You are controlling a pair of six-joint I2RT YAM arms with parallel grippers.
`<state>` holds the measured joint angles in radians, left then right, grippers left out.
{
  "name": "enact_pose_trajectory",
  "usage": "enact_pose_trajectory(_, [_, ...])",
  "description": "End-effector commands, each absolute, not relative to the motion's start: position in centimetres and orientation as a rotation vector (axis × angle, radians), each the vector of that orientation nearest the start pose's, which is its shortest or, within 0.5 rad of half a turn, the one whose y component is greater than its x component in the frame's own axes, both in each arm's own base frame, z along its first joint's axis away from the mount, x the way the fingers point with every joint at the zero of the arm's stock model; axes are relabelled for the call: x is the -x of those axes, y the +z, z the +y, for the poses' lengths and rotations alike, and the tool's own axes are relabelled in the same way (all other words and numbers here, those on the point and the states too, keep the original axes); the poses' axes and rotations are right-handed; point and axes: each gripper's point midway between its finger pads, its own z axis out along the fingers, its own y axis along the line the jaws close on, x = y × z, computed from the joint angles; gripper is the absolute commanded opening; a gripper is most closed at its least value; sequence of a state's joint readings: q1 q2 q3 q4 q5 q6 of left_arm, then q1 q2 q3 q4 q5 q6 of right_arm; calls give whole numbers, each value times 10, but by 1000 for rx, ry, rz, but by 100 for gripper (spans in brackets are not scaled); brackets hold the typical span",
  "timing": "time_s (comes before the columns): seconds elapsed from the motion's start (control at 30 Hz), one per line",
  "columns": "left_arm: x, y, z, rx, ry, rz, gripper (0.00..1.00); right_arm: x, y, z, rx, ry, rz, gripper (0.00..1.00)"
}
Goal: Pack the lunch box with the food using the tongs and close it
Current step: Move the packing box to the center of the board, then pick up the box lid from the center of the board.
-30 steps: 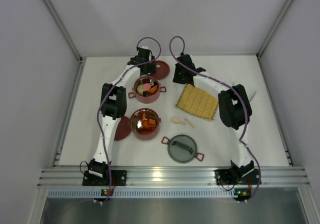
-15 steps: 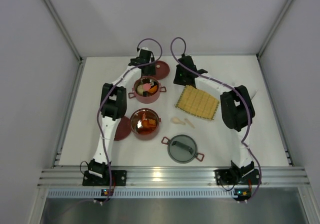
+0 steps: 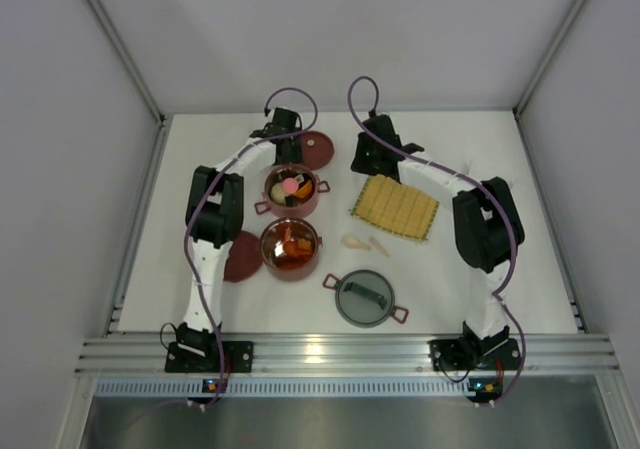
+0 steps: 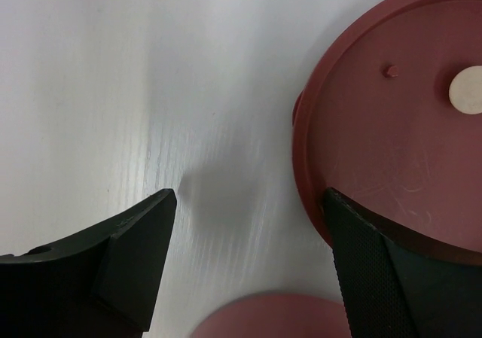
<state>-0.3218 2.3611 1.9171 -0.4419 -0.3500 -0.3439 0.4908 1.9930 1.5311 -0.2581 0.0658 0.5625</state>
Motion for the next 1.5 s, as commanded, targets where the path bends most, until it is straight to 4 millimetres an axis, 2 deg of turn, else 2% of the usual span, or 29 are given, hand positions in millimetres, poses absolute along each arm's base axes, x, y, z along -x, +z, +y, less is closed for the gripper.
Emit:
enact_pose_trajectory(0.0, [-539, 38, -131, 189, 153, 2439, 83, -476, 157, 271, -120, 544, 2197, 21])
enact_pose_trajectory(0.17, [-520, 37, -131, 208, 172, 2456, 81, -470, 156, 270, -113, 537, 2203, 21])
enact_pose_trajectory(0.27, [-517, 41, -129, 223, 165, 2434, 78, -466, 153, 271, -104, 532, 2214, 20])
enact_pose_trajectory(0.37, [-524, 42, -129, 218, 173, 2420, 71, -465, 152, 270, -103, 531, 2214, 20])
enact_pose_trajectory(0.4, [-532, 49, -133, 216, 156, 2404, 68, -464, 154, 269, -103, 532, 2212, 20])
enact_pose_trajectory(0.47, [-533, 40, -134, 205, 171, 2434, 60, -464, 154, 269, -102, 530, 2212, 20])
enact_pose_trajectory(0.5, [-536, 41, -136, 200, 169, 2430, 50, -463, 155, 268, -101, 527, 2211, 20])
enact_pose_trajectory(0.53, [-541, 46, -137, 195, 162, 2418, 46, -463, 153, 268, -100, 523, 2215, 20])
enact_pose_trajectory(0.57, [-543, 42, -137, 193, 169, 2422, 43, -463, 155, 267, -100, 521, 2210, 20])
enact_pose_trajectory(0.6, [-545, 42, -138, 190, 167, 2419, 34, -463, 155, 267, -98, 520, 2209, 20])
enact_pose_trajectory(0.7, [-552, 44, -140, 186, 164, 2409, 21, -463, 156, 267, -94, 519, 2211, 20])
enact_pose_trajectory(0.73, [-555, 44, -140, 187, 158, 2404, 12, -463, 155, 267, -93, 519, 2215, 20])
enact_pose_trajectory(0.83, [-561, 48, -142, 192, 146, 2385, 0, -463, 157, 267, -92, 518, 2211, 20])
enact_pose_trajectory(1.1, [-578, 75, -150, 205, 67, 2278, 0, -463, 159, 264, -86, 498, 2209, 20])
enact_pose_trajectory(1.13, [-580, 86, -151, 208, 55, 2253, 0, -463, 158, 264, -82, 496, 2210, 20])
enact_pose_trajectory(1.2, [-581, 92, -150, 211, 48, 2226, 0, -464, 159, 262, -84, 486, 2206, 20])
enact_pose_trajectory(1.23, [-586, 106, -151, 219, 28, 2183, 0, -464, 159, 262, -79, 482, 2207, 20])
enact_pose_trajectory(1.3, [-588, 113, -151, 221, 18, 2157, 0, -465, 160, 262, -82, 479, 2203, 20])
enact_pose_trajectory(1.33, [-591, 124, -152, 227, 3, 2123, 0, -465, 161, 262, -81, 478, 2199, 20])
enact_pose_trajectory(1.47, [-592, 147, -154, 240, -30, 2062, 0, -465, 161, 259, -80, 464, 2199, 20])
